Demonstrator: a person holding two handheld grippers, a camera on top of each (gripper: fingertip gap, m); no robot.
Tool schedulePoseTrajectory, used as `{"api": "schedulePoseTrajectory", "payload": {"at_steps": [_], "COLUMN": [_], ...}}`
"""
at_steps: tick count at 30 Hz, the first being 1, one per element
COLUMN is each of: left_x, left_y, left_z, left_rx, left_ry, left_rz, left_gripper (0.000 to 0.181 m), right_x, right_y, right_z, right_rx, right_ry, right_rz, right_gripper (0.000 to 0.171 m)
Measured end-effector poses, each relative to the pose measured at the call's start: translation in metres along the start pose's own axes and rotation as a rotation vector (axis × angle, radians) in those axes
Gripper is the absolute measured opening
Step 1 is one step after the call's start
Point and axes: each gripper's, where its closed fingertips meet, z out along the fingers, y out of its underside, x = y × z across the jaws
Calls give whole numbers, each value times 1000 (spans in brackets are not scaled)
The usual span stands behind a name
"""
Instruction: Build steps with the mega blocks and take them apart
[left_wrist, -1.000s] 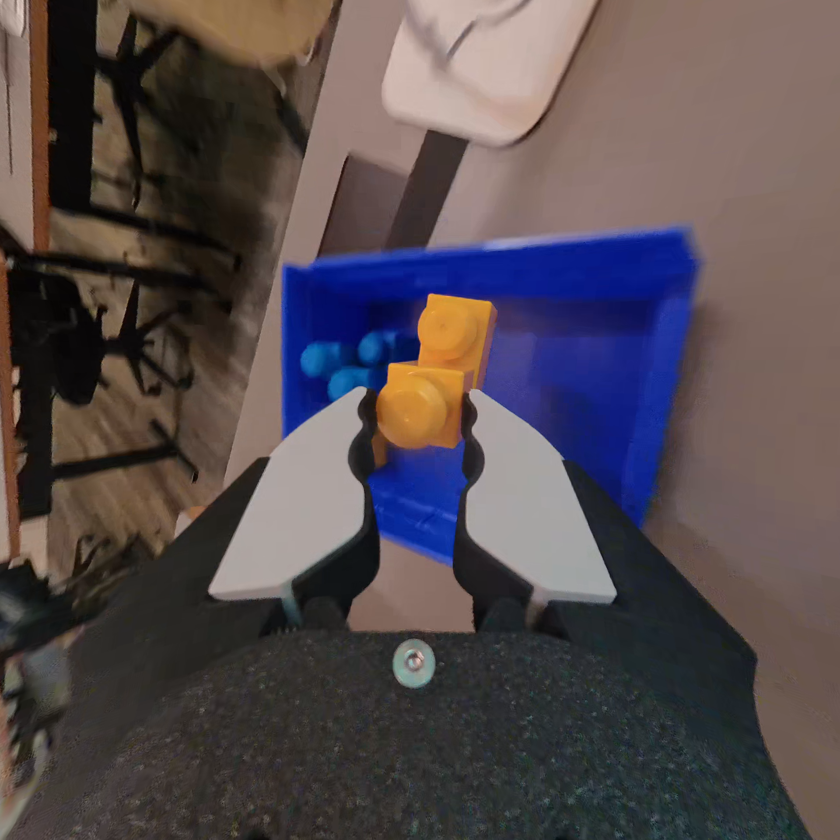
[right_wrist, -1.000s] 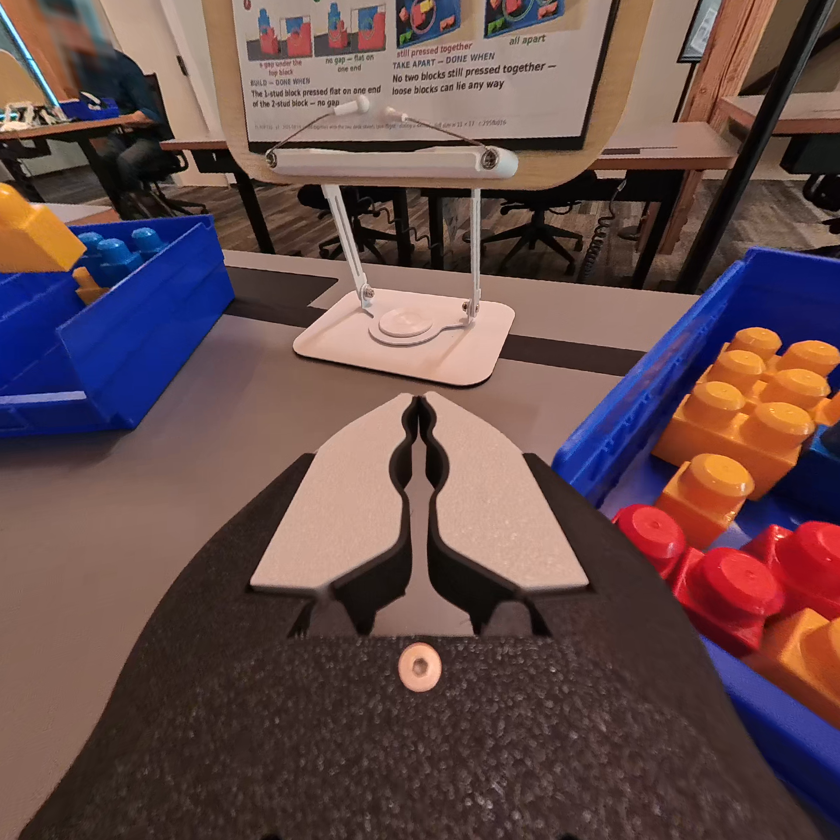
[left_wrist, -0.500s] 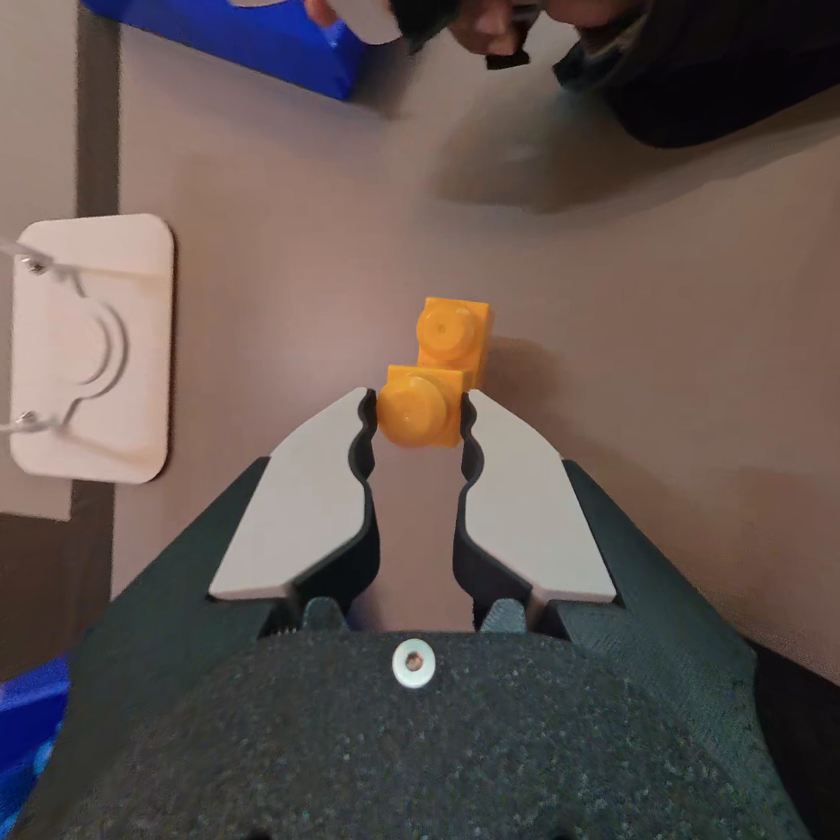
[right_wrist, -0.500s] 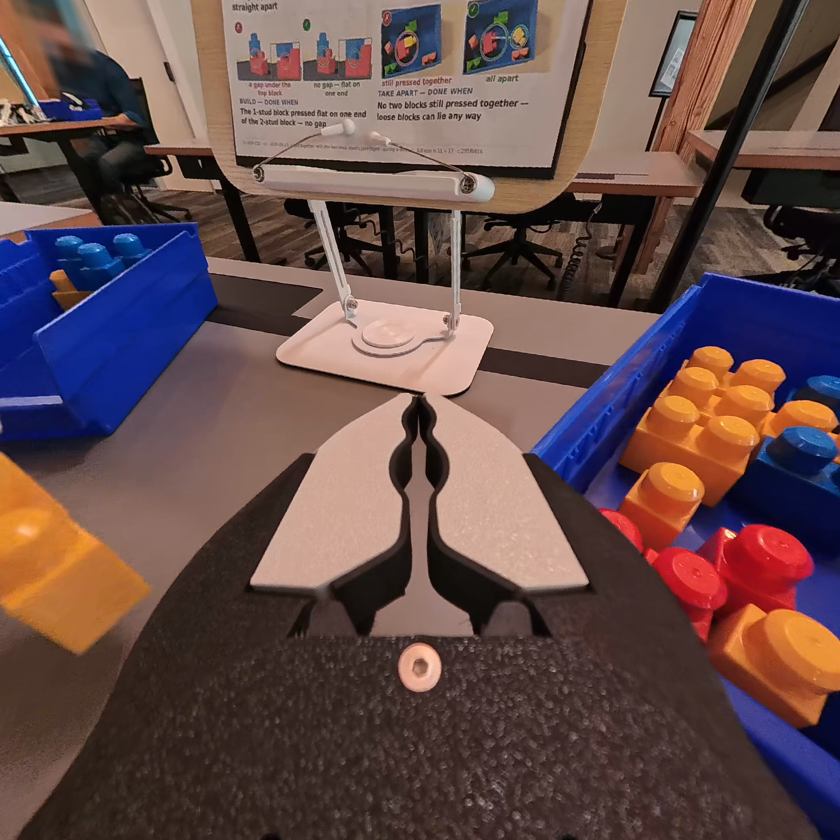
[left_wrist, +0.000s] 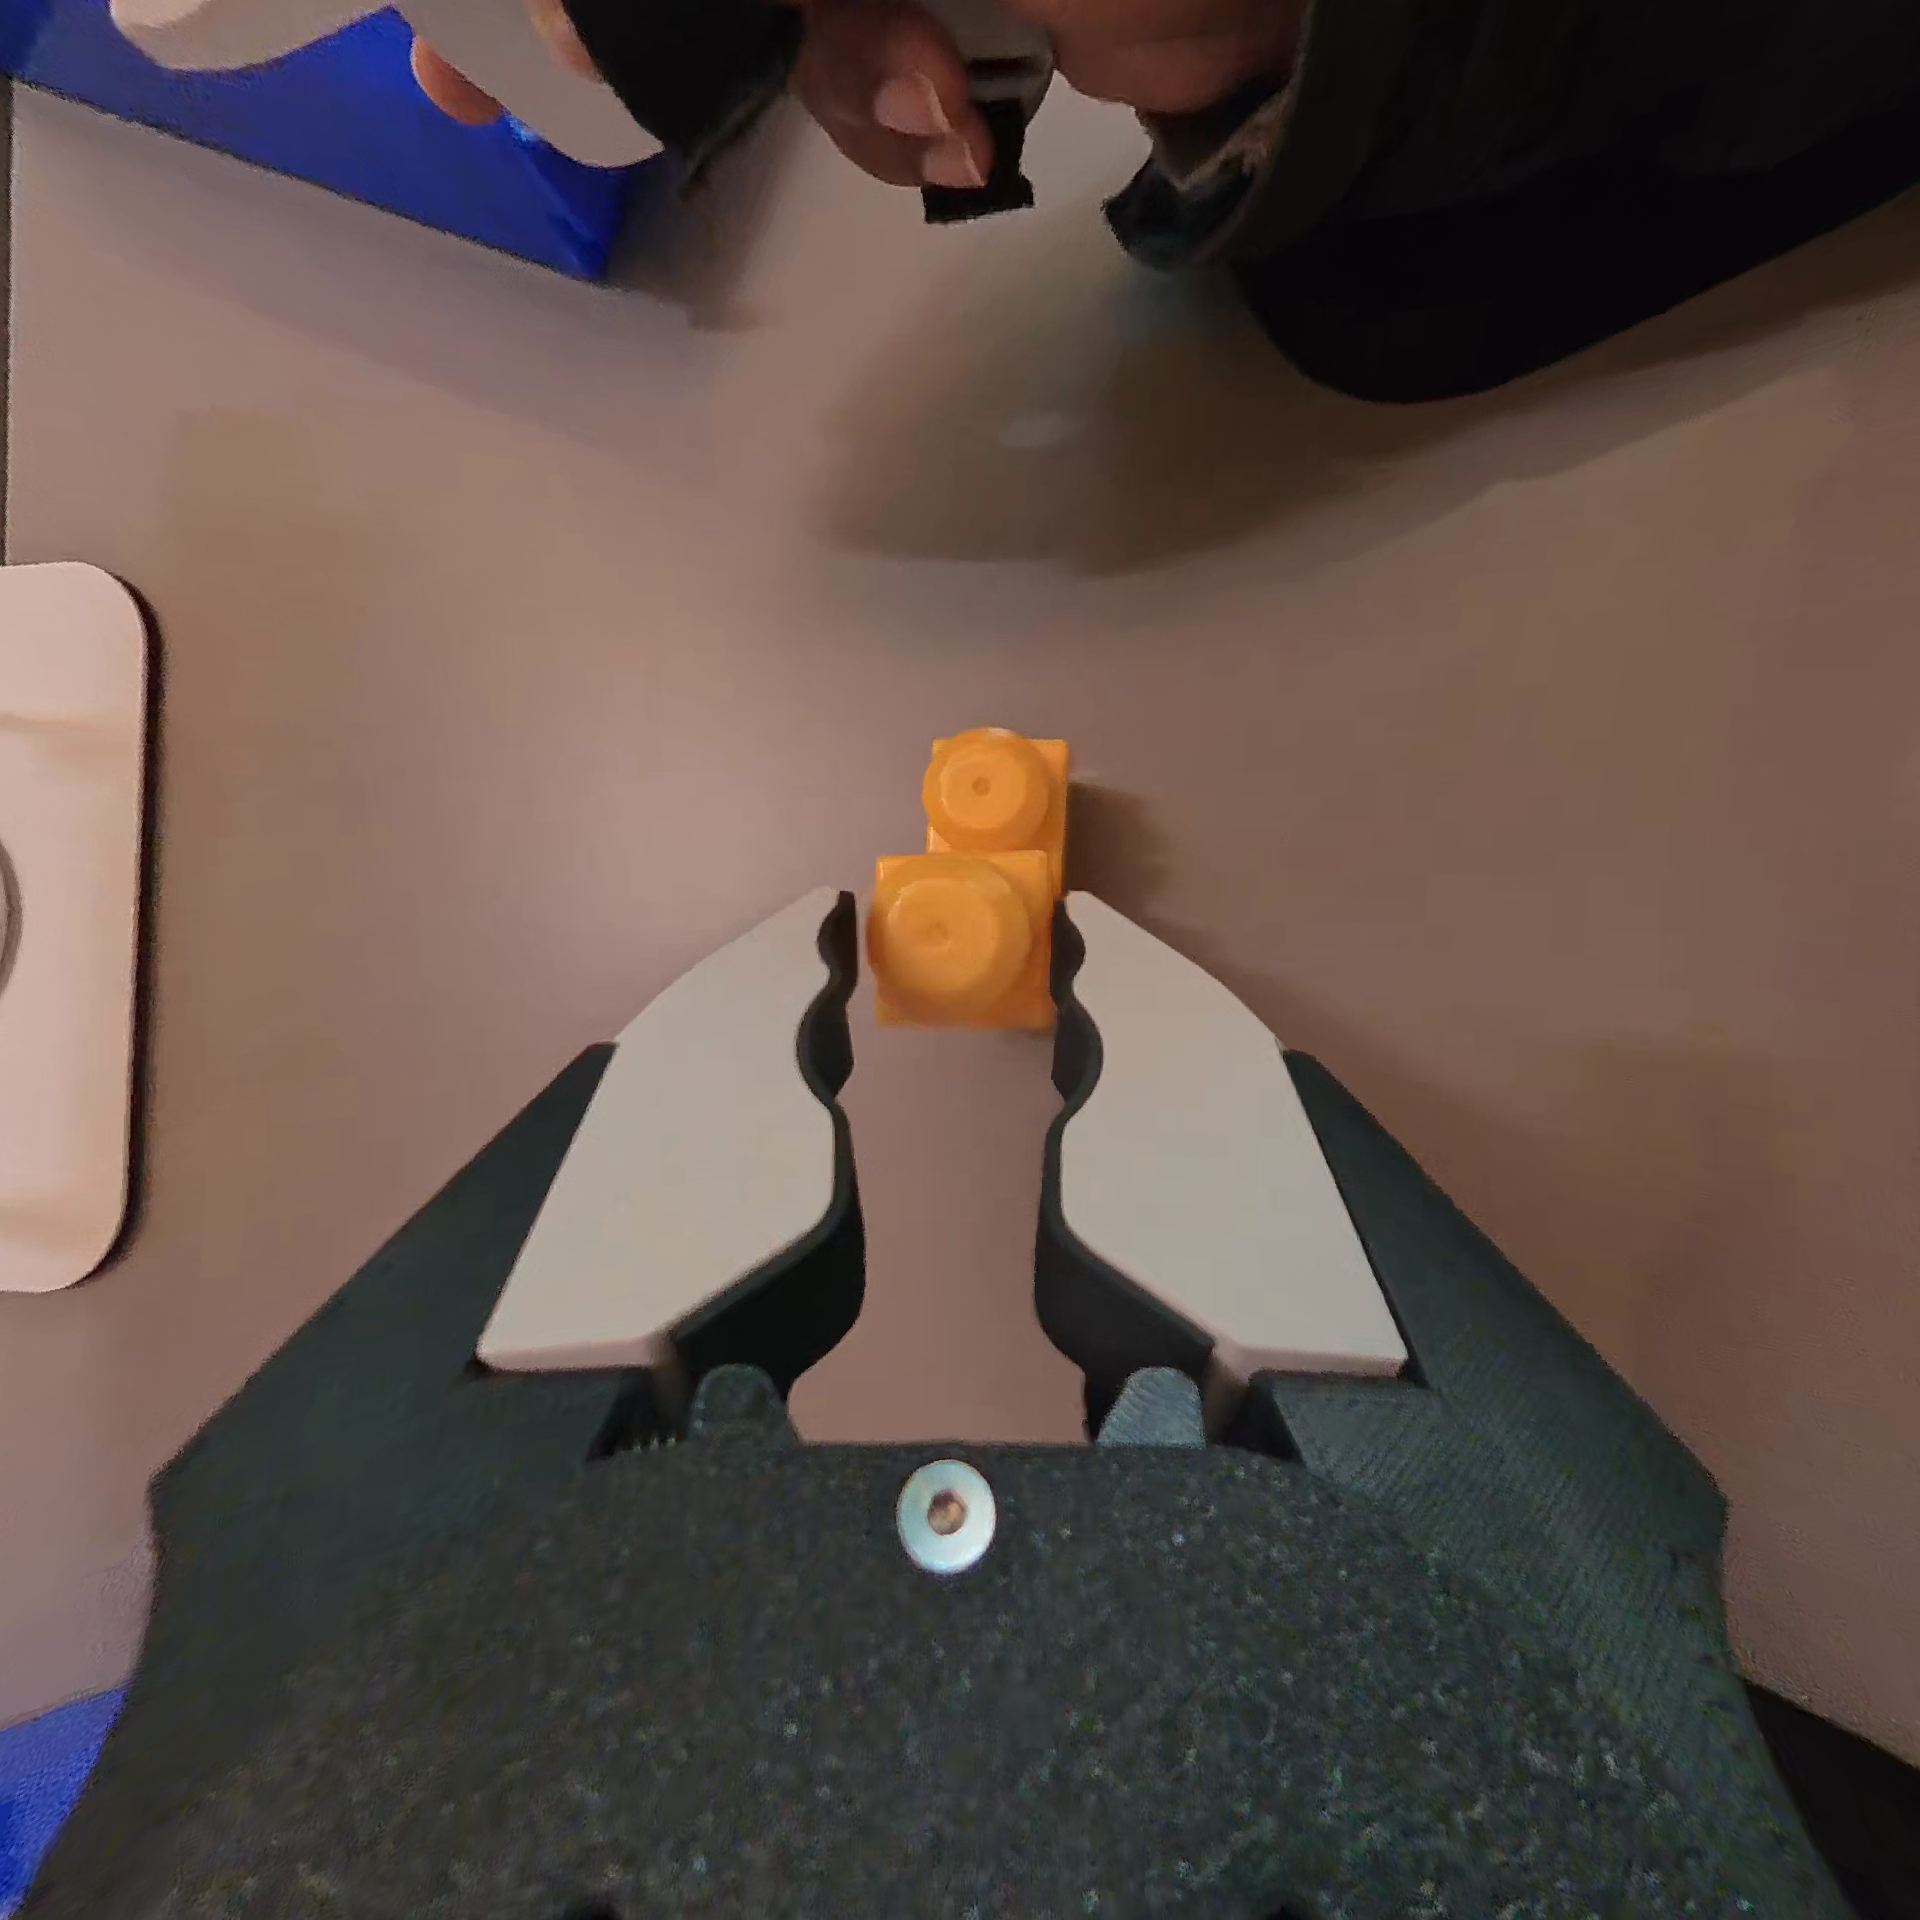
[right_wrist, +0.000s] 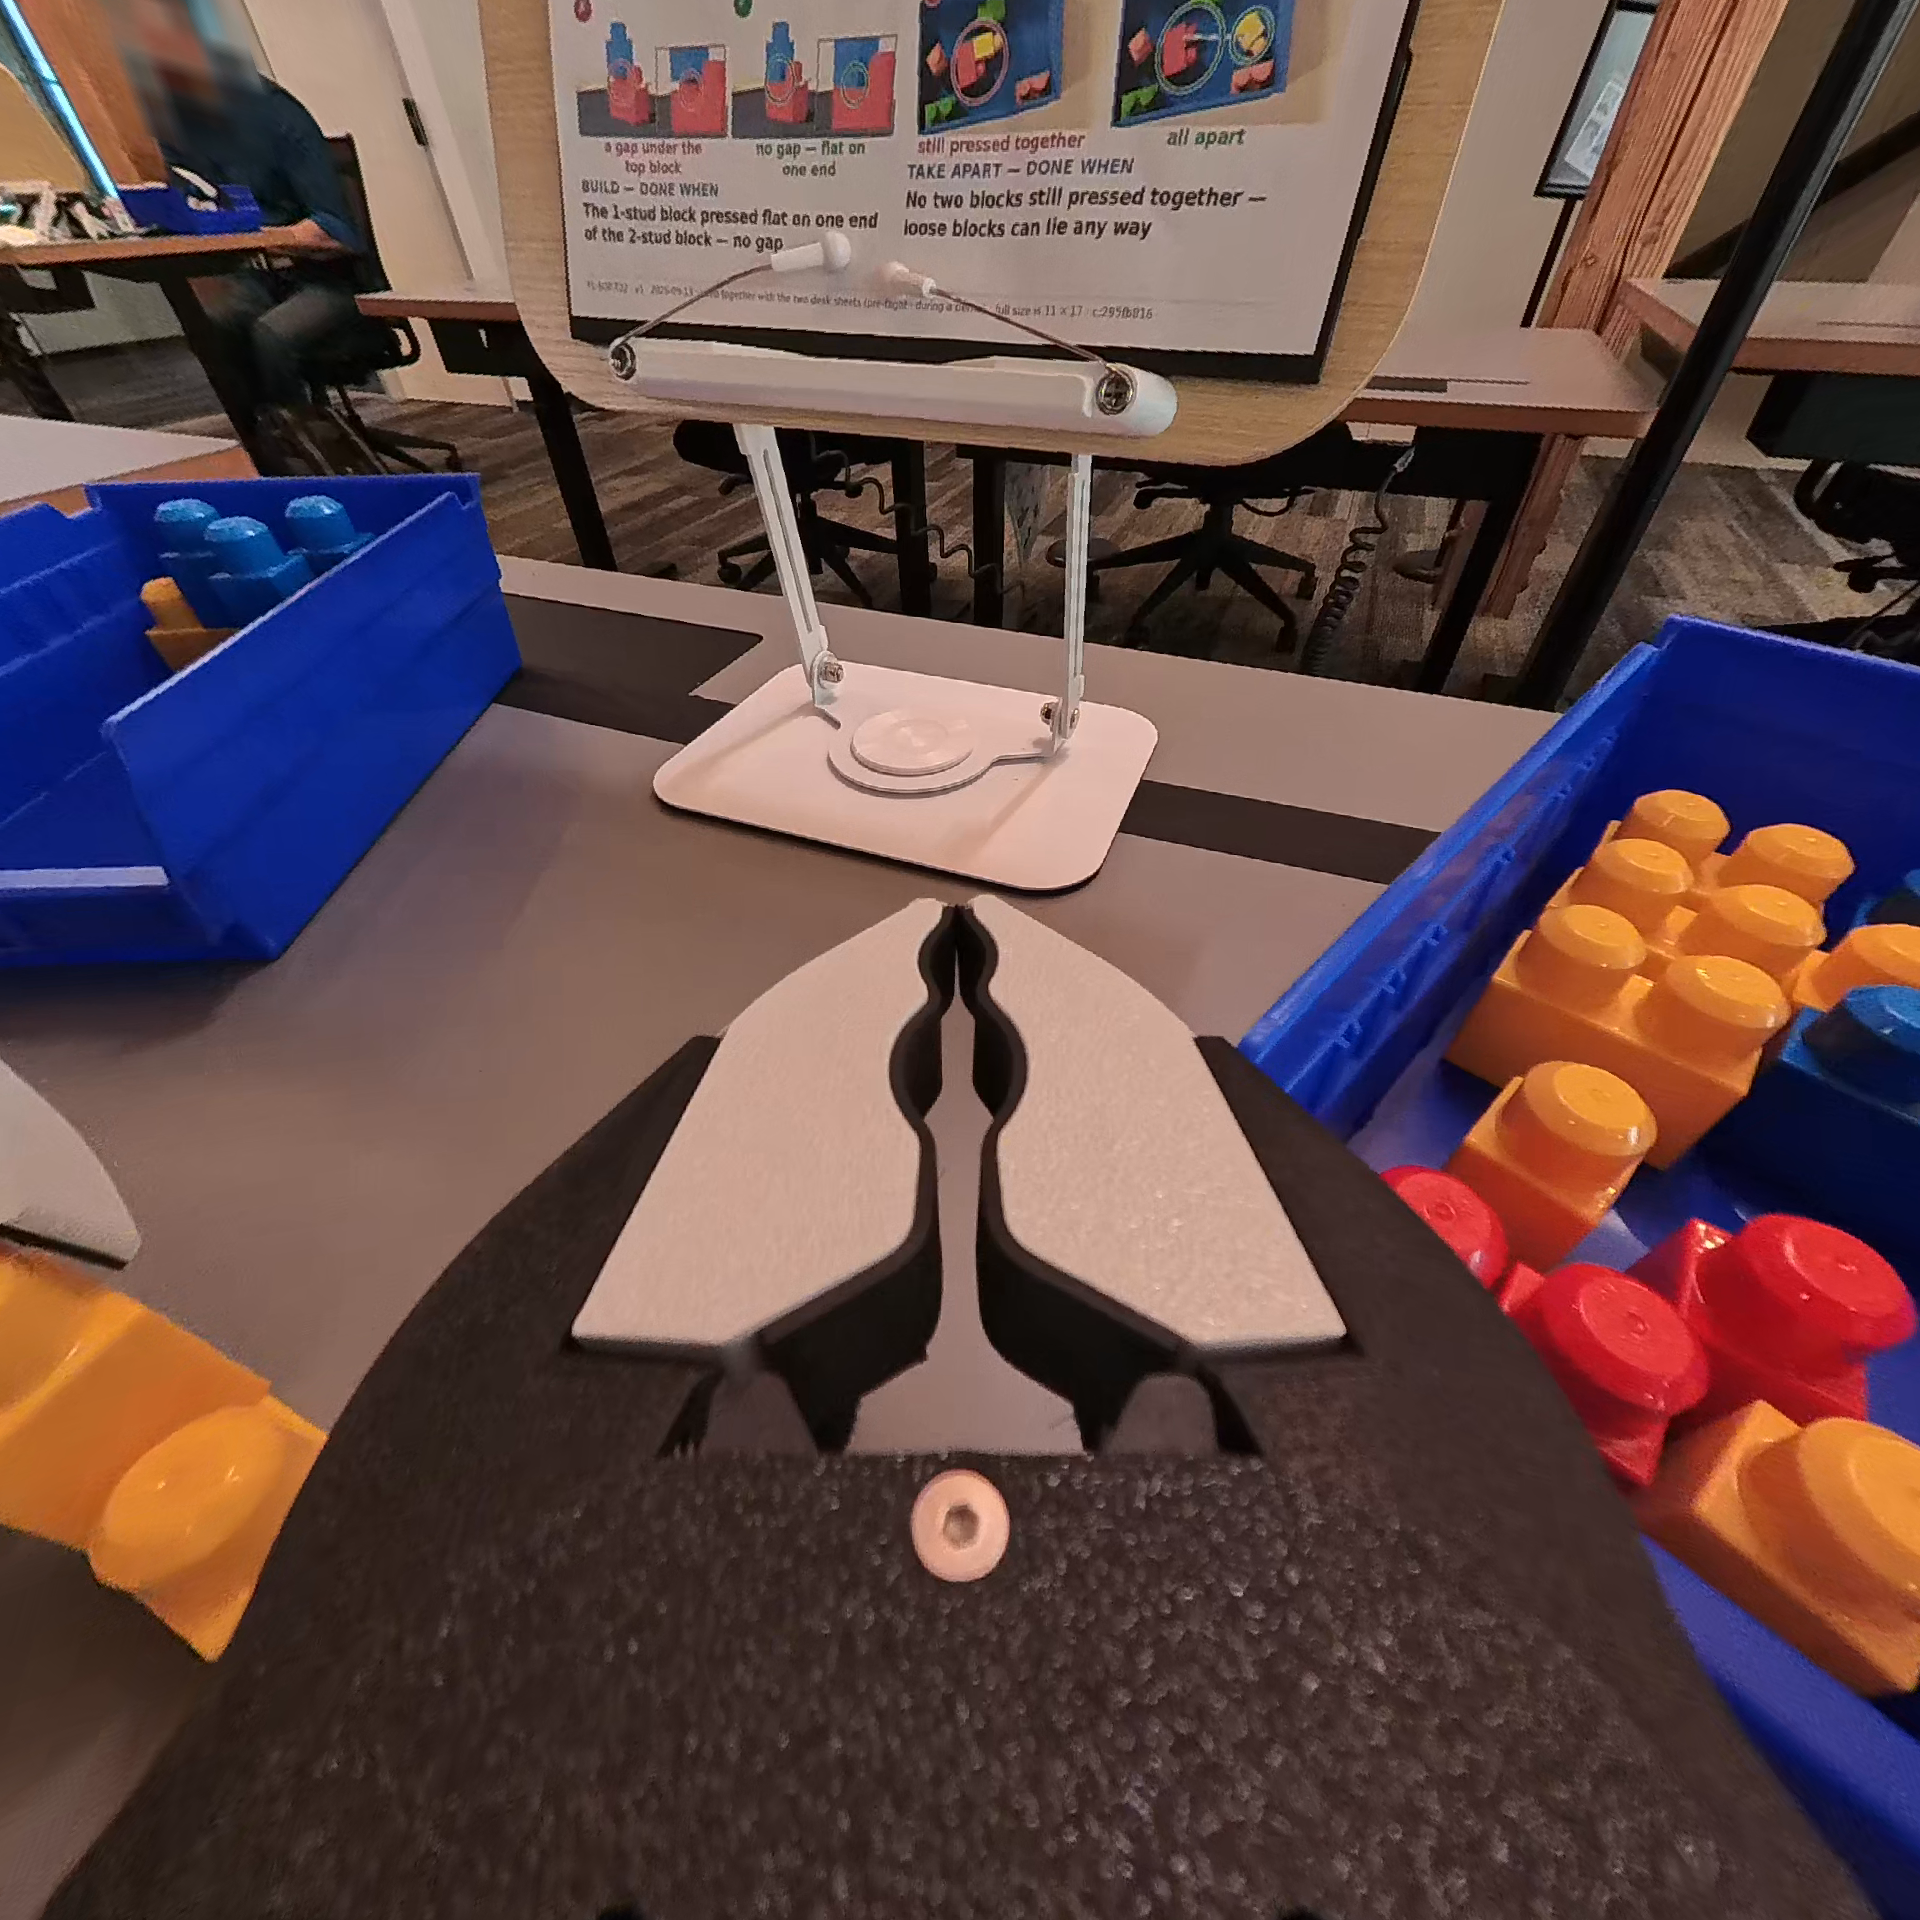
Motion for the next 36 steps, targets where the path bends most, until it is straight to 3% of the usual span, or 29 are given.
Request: {"api": "schedulePoseTrajectory", "payload": {"at_steps": [6, 10, 17, 29, 32, 36], "left_x": [1, -1, 9, 17, 13, 12], "left_y": [-12, 4, 49, 41, 41, 37], "left_z": [-15, -12, 33, 59, 59, 56], "left_rx": [264, 388, 259, 208, 217, 229], "left_ry": [43, 48, 58, 54, 24, 12], "left_rz": [-113, -179, -184, -132, -136, -153], "left_gripper": [63, 72, 63, 59, 38, 38], "right_x": [0, -1, -3, -6, -8, -11], "right_y": [0, 0, 3, 1, 1, 0], "right_z": [0, 0, 2, 1, 2, 1], "right_rx": [0, -2, -8, 2, 2, 7], "right_ry": [-4, -7, -13, -40, -47, -62], "right_rz": [3, 4, 0, 10, 8, 0], "right_gripper": [0, 0, 0, 0, 0, 0]}}
